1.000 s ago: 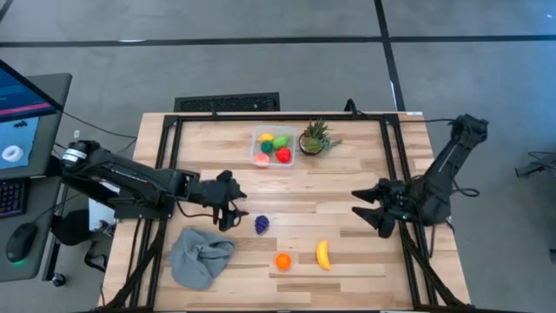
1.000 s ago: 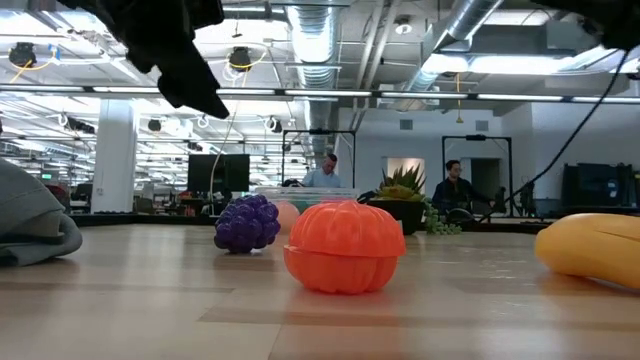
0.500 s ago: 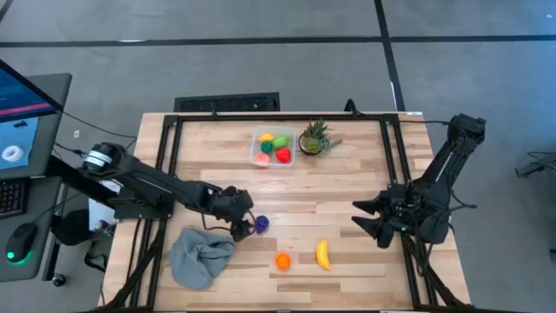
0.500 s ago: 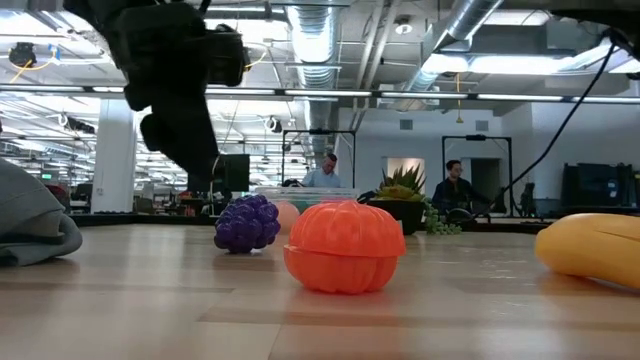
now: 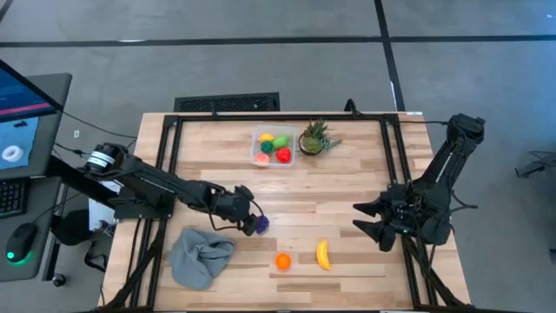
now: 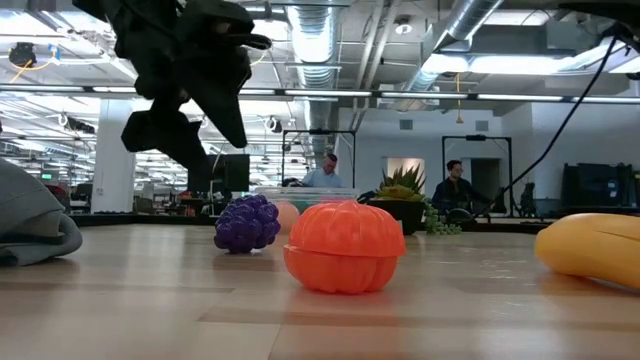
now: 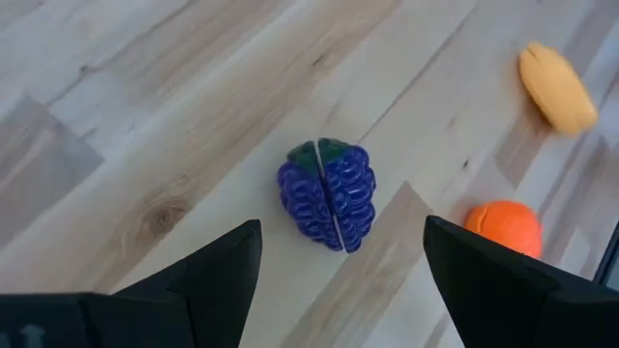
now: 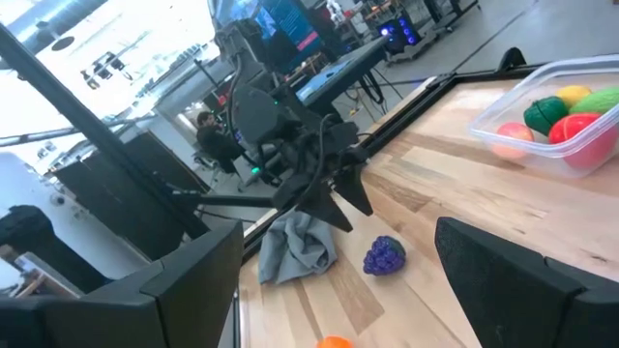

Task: Pick and placing Produce into tupperware
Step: Put the violet grapes into the transparent container

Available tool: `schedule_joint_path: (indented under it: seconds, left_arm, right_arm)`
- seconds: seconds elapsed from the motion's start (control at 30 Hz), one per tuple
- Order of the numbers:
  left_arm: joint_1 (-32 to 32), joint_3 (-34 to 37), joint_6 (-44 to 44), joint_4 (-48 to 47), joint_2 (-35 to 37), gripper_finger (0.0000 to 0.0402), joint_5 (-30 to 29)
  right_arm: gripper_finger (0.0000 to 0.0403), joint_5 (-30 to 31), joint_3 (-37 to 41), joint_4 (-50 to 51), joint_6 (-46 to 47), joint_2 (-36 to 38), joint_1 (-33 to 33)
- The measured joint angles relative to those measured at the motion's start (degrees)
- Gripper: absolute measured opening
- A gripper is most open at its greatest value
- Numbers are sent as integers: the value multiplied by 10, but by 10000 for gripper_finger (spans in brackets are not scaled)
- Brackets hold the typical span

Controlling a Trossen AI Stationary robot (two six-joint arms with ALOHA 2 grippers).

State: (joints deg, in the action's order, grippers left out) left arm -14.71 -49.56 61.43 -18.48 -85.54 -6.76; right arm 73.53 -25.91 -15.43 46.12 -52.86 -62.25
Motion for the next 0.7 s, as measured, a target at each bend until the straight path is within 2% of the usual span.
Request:
schedule_joint_path:
  seconds: [0.23, 0.47, 0.7]
  left_arm:
    - [1, 1, 89, 31, -9, 278, -5]
    - [7, 0, 64, 49, -8, 278, 30]
    - [7, 0, 71, 61, -8, 278, 37]
  right_arm:
    - [363, 0, 0, -1, 0, 0, -8]
    - [363, 13, 0, -3, 2, 0, -5]
    - [363, 20, 0, -12, 4, 0, 0]
